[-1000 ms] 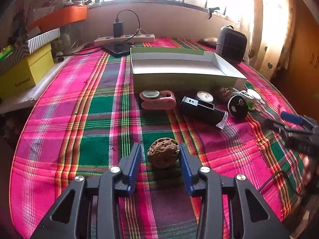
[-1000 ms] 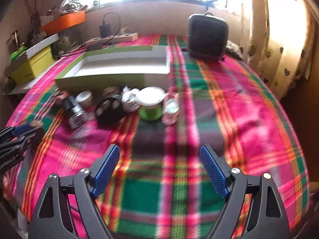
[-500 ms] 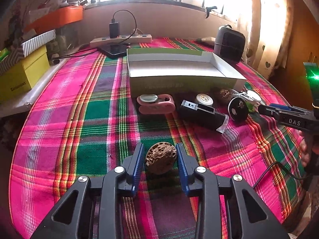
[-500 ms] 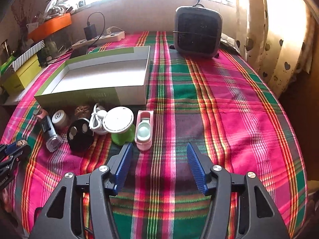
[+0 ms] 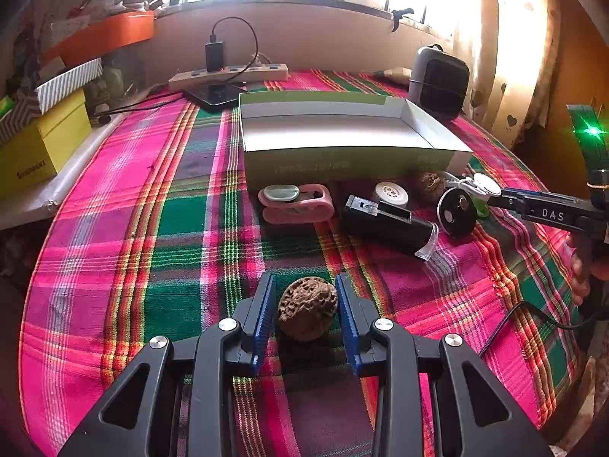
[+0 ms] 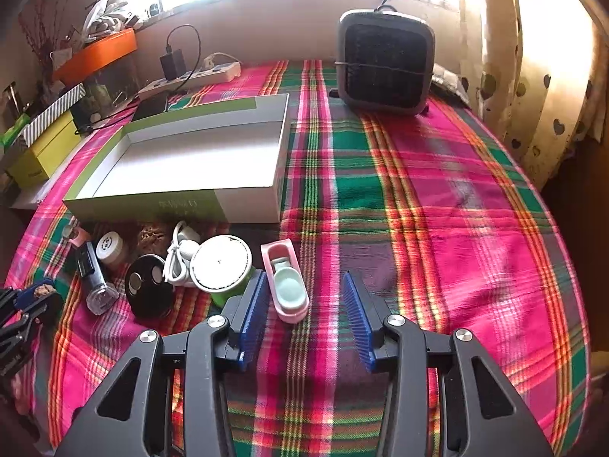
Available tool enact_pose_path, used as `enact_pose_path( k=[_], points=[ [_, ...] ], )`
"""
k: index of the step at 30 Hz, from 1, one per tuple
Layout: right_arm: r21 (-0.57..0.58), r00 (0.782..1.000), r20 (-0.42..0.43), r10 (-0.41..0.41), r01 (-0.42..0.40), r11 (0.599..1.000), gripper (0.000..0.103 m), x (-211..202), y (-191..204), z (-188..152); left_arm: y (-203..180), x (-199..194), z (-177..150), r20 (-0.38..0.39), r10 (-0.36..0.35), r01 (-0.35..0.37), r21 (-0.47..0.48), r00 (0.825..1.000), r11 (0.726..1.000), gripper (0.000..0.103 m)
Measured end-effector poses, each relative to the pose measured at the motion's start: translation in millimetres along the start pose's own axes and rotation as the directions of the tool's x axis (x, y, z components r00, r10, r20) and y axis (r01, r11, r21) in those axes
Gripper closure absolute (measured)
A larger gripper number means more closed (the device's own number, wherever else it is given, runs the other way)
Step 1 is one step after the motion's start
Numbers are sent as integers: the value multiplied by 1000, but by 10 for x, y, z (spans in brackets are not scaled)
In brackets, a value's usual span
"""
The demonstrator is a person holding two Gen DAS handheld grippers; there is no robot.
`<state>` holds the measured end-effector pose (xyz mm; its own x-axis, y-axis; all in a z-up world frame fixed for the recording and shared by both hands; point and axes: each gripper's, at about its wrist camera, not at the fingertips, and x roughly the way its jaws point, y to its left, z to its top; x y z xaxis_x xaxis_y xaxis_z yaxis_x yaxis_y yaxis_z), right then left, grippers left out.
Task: Organize objects
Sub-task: 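Close the right gripper around the pink-and-mint plastic clip, then carry the walnut with the left gripper while the right gripper carries the clip into the box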
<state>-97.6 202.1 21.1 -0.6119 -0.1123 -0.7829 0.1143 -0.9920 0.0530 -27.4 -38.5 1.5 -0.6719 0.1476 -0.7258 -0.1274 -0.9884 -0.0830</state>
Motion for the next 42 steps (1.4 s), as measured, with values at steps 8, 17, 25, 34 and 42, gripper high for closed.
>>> enact_pose_path(
  k=[8,17,25,34,42],
  points=[
    [-8,1000,-11,2,-2,1000,71,69,27,39,-5,1,2,-1,1,-1,2,1000,1000,73],
    [-9,1000,-8,6,-6,1000,83,69,40,33,15,14,16,-1,-11,11,-8,1000,1000,75],
    [-5,1000,-4,5,-5,1000,85,66,40,24,3,5,7,0,-15,15,-7,1000,1000,75],
    [1,1000,0,6,-6,1000,85,36,29,33,-4,-15,28,-3,-23,23,-5,1000,1000,75],
    [5,1000,31,5,-5,1000,85,-85,24,89,-17,-103,139,16,-26,26,6,1000,1000,75]
  ],
)
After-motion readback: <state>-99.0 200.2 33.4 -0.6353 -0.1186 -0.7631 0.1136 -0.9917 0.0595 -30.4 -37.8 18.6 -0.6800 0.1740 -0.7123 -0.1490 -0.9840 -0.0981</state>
